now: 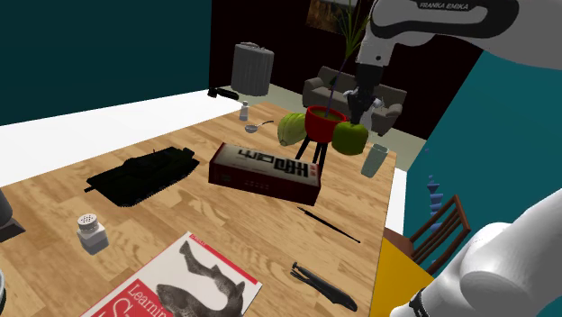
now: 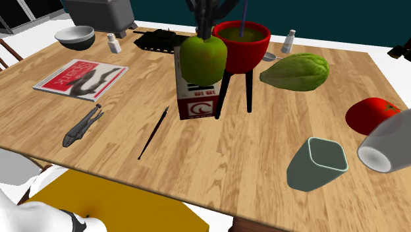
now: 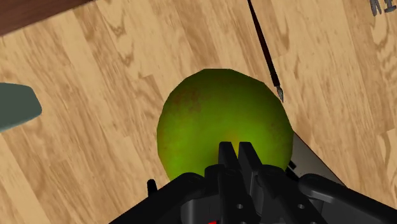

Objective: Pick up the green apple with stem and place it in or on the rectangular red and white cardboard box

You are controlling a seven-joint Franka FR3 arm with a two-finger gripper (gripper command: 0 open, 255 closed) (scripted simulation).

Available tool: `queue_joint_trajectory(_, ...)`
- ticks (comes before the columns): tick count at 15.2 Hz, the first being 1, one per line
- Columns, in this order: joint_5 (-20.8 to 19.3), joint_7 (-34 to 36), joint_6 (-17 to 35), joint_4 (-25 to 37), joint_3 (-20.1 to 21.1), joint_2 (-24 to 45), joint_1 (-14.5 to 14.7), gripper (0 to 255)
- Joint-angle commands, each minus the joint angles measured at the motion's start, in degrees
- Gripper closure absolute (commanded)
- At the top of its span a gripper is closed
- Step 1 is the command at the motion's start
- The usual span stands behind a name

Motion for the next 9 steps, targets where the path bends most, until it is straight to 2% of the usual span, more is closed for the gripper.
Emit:
queue_joint_trajectory(1, 1.0, 2.2, -0.9, 3.5, 1.2, 2.5, 1.0, 255)
queue_joint_trajectory(9, 3.8, 9.7, -6.1, 21.9, 4.9, 15.6, 4.6, 255)
